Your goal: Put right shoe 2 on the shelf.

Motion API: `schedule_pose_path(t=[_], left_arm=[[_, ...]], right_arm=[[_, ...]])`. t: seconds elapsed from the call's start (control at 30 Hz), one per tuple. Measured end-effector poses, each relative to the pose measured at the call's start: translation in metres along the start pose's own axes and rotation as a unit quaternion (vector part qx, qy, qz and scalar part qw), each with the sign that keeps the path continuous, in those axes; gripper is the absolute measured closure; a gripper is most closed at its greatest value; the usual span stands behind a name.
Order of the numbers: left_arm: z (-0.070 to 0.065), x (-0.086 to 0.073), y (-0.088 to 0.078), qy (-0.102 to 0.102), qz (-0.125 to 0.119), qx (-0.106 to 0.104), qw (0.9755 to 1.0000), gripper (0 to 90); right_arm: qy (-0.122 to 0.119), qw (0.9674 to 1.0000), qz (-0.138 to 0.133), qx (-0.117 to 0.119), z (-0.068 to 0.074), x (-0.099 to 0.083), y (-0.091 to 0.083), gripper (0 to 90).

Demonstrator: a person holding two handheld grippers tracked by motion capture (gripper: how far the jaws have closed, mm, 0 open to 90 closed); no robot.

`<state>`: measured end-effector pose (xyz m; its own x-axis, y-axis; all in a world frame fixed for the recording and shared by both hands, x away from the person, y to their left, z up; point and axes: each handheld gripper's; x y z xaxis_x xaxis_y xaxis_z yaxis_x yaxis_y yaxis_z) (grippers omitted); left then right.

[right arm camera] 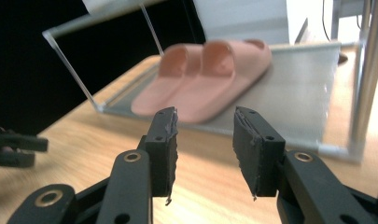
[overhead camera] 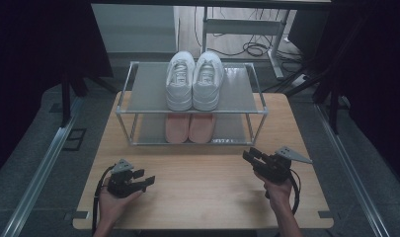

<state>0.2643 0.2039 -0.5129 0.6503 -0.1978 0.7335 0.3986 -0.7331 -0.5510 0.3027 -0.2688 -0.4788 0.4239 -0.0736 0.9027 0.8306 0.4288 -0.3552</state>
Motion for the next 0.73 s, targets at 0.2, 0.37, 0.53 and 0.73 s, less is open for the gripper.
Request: schedule_pose_path(t=[0.2, 0.37, 0.53, 0.73], left_arm=[[0.001, 0.0, 0.0, 0.0, 0.001, 0.001, 1.0, 43.2], [0.001, 0.0, 0.0, 0.001, 0.001, 0.002, 1.0, 43.2], [0.001, 0.0, -0.001, 0.0, -0.002, 0.002, 1.0, 43.2], [0.002, 0.0, -0.001, 0.001, -0.002, 0.003, 1.0, 43.3]], right_arm=[[-0.003, 0.9998, 0.021, -0.006, -0.006, -0.019, 0.003, 59.3], [-0.012, 0.9994, 0.032, -0.01, -0.006, -0.026, 0.006, 59.3], [-0.012, 0.9993, 0.035, -0.009, -0.005, -0.028, 0.007, 59.3], [-0.01, 0.9995, 0.03, -0.01, -0.006, -0.027, 0.005, 59.0]])
Point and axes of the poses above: each handheld gripper's, and its own axes: y roughly forward along the jaws, x roughly out of its top, z roughly to its left, and after that the axes turned 14 degrees about -x, right-handed
